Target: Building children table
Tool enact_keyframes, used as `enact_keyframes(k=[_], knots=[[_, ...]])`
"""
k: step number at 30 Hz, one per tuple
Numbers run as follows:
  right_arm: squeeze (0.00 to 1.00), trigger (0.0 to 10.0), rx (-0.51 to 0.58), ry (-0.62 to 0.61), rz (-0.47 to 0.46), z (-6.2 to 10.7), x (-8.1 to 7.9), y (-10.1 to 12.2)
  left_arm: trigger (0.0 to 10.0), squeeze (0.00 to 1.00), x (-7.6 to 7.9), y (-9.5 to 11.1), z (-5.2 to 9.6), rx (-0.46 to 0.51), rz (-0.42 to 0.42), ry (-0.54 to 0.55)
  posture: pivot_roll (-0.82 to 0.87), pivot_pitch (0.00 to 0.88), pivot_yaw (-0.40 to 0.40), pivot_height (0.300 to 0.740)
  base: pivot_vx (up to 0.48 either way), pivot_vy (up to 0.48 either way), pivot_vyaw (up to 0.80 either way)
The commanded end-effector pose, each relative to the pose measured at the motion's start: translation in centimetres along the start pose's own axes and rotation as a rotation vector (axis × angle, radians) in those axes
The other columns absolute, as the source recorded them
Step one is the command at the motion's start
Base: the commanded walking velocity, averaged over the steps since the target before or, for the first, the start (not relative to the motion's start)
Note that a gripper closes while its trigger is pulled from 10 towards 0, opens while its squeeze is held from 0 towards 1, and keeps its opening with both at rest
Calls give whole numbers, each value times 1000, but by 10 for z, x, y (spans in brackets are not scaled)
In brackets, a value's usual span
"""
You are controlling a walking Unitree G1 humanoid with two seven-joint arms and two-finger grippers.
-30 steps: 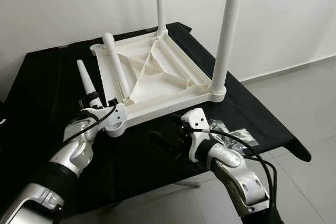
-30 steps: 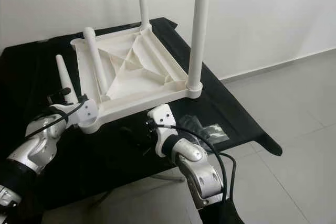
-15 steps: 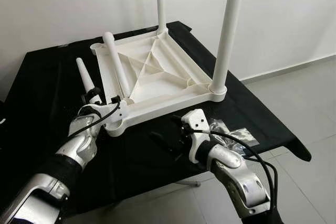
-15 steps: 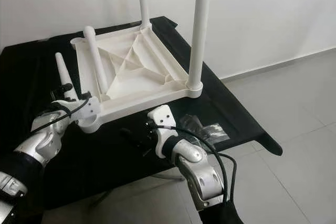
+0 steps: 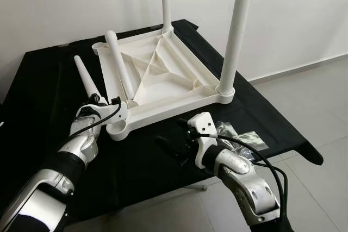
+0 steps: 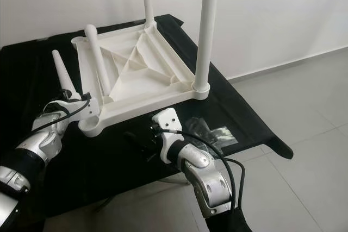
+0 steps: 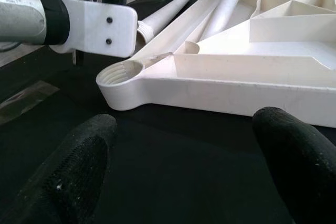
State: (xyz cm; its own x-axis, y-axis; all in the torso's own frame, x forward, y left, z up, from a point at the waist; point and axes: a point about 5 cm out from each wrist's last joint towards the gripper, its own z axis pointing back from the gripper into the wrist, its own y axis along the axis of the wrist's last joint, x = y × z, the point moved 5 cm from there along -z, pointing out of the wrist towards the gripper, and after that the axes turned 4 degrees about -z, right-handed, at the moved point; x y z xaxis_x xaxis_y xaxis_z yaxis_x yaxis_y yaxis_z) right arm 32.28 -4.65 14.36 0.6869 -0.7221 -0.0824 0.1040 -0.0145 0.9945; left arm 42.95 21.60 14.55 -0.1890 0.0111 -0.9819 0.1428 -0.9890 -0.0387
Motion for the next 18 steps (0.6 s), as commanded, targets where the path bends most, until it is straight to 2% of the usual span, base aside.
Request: enact_keyframes(k=[1, 5, 7, 8, 9, 12, 13, 15, 16, 18], knots=[[0, 10000, 3, 19, -16, 0, -8, 0, 0, 0, 4, 0, -1, -1, -13, -4, -171, 132, 72, 740, 0, 0, 0], [0, 10000, 3, 19, -16, 0, -8, 0, 0, 0, 3, -1, -1, -4, -11, 0, -171, 132, 72, 740, 0, 0, 0], [0, 10000, 2, 18, -16, 0, -8, 0, 0, 0, -10, -9, -2, -20, 35, 58, -174, 130, 73, 740, 0, 0, 0], [0, 10000, 2, 18, -16, 0, -8, 0, 0, 0, -22, -14, -2, -22, 69, 109, -174, 128, 72, 740, 0, 0, 0], [0, 10000, 2, 18, -16, 0, -8, 0, 0, 0, -22, -14, -2, -22, 69, 109, -174, 128, 72, 740, 0, 0, 0], [0, 10000, 3, 17, -14, 0, -7, 0, 0, 0, -63, -33, 5, -39, 169, 274, -169, 122, 67, 740, 0, 0, 0], [0, 10000, 3, 17, -14, 0, -7, 0, 0, 0, -63, -33, 5, -39, 169, 274, -169, 122, 67, 740, 0, 0, 0], [0, 10000, 3, 18, -14, 0, -7, -1, 0, 0, -87, -49, 13, -49, 213, 372, -162, 116, 65, 740, 0, 0, 0], [0, 10000, 3, 18, -14, 0, -7, -1, 0, 0, -87, -49, 13, -49, 213, 372, -162, 116, 65, 740, 0, 0, 0], [0, 10000, 1, 19, -14, -1, -6, -1, 0, 0, -99, -57, 20, -37, 240, 433, -162, 116, 65, 740, 0, 0, 0]])
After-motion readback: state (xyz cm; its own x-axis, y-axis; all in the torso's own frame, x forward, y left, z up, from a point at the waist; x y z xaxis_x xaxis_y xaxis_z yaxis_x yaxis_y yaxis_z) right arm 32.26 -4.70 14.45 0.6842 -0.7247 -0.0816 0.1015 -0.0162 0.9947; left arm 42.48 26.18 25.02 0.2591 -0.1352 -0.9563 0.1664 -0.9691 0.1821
